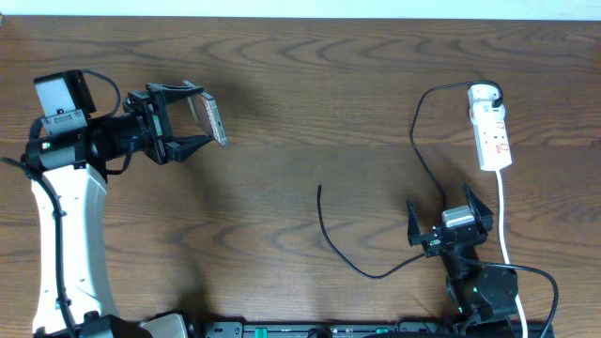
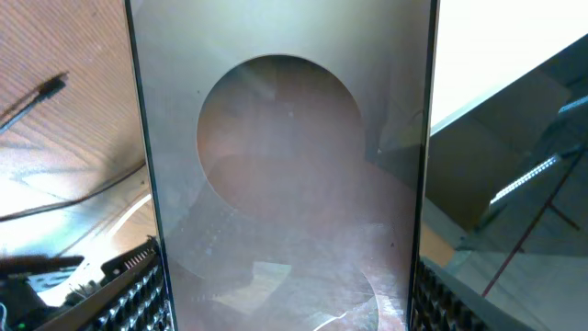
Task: Plug charger to phone and switch on socket
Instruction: 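Lift the phone with the left gripper and tilt it upright, then move the right gripper to the phone's top edge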
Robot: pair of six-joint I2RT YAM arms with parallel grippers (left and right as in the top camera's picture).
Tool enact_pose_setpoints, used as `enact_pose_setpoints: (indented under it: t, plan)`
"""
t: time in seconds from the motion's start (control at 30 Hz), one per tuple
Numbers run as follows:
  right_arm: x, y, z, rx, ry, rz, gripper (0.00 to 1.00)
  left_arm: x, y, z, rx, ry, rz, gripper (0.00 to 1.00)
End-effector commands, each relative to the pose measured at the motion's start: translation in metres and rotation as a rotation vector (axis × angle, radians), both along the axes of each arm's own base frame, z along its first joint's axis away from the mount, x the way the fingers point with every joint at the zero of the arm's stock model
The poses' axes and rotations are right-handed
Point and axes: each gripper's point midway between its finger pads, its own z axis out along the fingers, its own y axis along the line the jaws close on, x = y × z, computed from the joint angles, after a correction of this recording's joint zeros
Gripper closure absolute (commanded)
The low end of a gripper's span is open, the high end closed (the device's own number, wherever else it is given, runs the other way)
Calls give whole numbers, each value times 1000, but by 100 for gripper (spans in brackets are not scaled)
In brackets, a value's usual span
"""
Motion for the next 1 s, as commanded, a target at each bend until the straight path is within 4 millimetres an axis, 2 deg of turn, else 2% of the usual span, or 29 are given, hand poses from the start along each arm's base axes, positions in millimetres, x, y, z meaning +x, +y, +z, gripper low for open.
enact_pose_setpoints:
  t: [0.0, 0.83, 0.9, 0.97]
  plan:
    - [0, -3, 0, 12, 1, -15, 1, -3, -3, 23, -35, -35, -9, 93]
    - [0, -1, 0, 12, 1, -4, 1, 1, 2, 16, 12, -30, 21, 93]
    - [0, 3, 9, 48, -26, 18, 1, 1, 2, 16, 19, -39, 17, 93]
    - [-1, 7, 27, 153, -78, 40, 1, 1, 3, 15, 27, -49, 14, 93]
